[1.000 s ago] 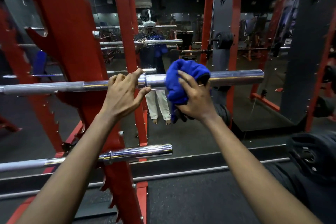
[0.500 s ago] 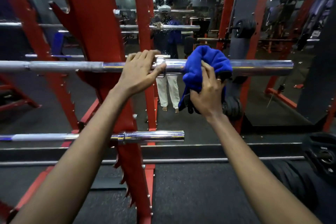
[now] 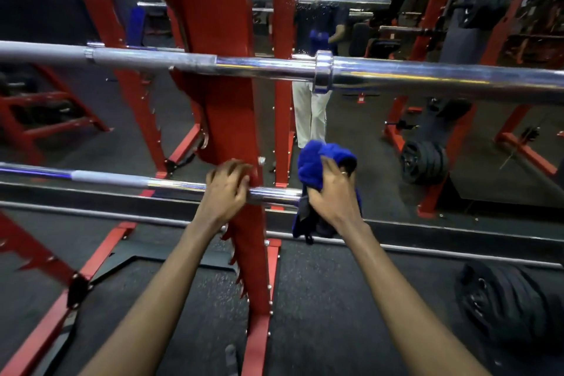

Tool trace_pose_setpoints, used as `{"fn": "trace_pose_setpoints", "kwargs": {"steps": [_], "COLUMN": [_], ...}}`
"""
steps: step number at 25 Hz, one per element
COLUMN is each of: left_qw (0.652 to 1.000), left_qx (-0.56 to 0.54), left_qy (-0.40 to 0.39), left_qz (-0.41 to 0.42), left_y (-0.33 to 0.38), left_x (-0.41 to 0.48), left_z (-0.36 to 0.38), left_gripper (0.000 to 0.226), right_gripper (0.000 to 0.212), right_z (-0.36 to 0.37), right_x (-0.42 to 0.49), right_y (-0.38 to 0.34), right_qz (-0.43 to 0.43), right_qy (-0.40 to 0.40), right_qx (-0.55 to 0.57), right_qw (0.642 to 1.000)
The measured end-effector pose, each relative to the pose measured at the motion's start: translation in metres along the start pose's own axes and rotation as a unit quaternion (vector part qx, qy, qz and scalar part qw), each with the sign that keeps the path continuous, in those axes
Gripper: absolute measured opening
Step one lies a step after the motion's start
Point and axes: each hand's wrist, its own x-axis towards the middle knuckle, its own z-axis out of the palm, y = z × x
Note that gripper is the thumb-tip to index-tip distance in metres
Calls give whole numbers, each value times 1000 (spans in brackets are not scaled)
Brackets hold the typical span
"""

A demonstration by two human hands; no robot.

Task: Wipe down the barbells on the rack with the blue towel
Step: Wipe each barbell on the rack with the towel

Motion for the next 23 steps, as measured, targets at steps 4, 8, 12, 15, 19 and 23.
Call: {"fn": "trace_pose_setpoints", "kwargs": {"steps": [4,8,12,15,19,23], "left_qw": [994,994,992,992,992,993], "left_qx": [77,94,101,91,56,34], "left_qy": [-52,19,48,62,88,77], "left_qz": [-56,-52,-56,-67,-74,-86], "left_y": [-48,-51,-49,-47,-46,-48], "left_x": [-16,-23,-24,-23,-24,-26], "left_z": [27,45,49,52,55,57], "left_gripper": [45,42,40,42,40,43], "right_gripper": [41,58,62,61,57,46], "right_z": [47,69,96,105,90,71], "right_x": [-14,1,12,10,-1,-16], "right_y": [8,-2,-47,-64,-18,21], "right_qz": [54,74,19,-32,-103,27], "right_qy": [-88,-28,-44,-47,-49,13], "right_qx": [-126,-158,-149,-131,-56,-22], "right_qw": [987,984,988,990,992,999]}}
